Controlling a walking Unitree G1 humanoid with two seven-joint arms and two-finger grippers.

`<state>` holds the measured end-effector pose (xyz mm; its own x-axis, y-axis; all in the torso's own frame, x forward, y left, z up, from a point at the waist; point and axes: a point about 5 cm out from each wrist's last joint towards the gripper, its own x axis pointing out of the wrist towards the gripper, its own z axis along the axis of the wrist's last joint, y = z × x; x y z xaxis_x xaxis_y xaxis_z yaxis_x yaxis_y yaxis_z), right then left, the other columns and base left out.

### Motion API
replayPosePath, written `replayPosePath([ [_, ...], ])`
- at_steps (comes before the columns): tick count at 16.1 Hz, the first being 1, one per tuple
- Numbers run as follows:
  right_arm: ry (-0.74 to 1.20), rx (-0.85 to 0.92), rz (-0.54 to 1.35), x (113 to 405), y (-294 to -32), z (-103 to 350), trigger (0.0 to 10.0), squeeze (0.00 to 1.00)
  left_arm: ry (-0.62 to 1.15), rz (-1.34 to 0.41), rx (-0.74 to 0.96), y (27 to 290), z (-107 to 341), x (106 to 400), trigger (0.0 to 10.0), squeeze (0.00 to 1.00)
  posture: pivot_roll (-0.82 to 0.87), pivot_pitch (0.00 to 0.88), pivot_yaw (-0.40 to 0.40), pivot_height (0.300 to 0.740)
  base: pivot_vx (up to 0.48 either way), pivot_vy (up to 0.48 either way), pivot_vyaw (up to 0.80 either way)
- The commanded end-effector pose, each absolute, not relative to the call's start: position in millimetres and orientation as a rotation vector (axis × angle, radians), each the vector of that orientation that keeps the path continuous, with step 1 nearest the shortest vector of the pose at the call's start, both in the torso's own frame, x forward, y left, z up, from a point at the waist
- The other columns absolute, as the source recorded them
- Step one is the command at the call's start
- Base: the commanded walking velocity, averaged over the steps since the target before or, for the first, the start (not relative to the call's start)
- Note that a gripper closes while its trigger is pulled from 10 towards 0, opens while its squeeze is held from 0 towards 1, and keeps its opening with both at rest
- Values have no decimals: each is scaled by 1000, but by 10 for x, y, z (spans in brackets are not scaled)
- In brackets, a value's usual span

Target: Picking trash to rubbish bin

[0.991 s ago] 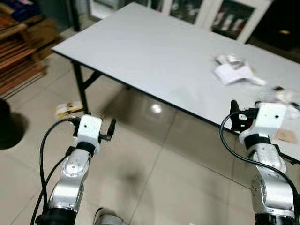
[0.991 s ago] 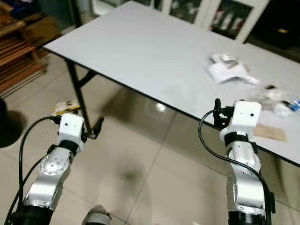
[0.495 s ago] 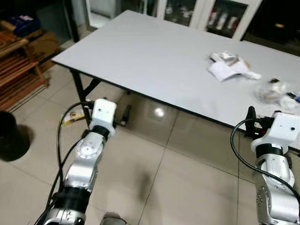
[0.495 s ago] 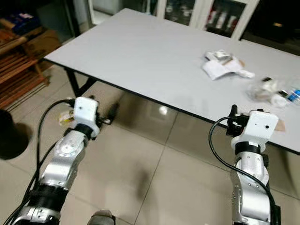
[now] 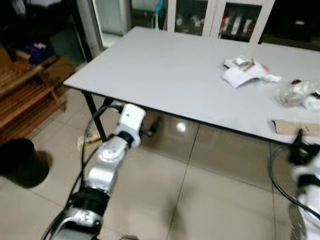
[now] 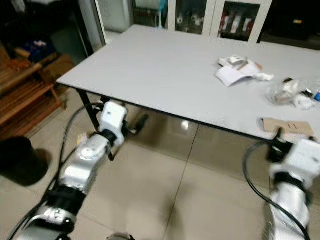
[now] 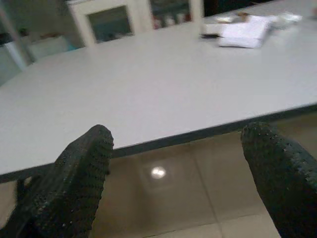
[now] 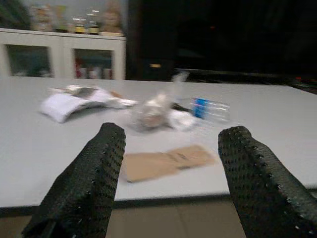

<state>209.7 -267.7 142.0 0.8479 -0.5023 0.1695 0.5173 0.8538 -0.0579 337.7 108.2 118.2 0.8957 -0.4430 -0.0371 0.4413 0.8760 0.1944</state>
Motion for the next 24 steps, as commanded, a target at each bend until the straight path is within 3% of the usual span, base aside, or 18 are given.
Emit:
replayPosePath([
  [1,-201,-102,-571,2033,-2693,1517,10000,0,-10,-494,201,1036,1199,3399,10000,0,128,18,68,740,0,0,0],
  [5,-205,-107,-528,2079,-2525,1545,10000,0,-25,-548,205,997,1203,3443,10000,0,119,13,34,740,0,0,0],
  [11,-196,-84,-516,2060,-2552,1518,10000,0,-38,-590,192,892,1178,3402,10000,0,105,1,52,740,0,0,0],
  [13,-198,-95,-521,2080,-2541,1534,10000,0,-24,-577,168,882,1187,3427,10000,0,91,0,63,740,0,0,-800],
  [17,-202,-96,-519,2123,-2578,1577,10000,0,-30,-571,154,826,1173,3419,10000,0,96,2,39,740,0,0,-200],
  [24,-191,-109,-467,2131,-2478,1591,10000,0,-42,-408,194,1000,1140,3440,10000,0,75,17,15,740,0,0,0],
])
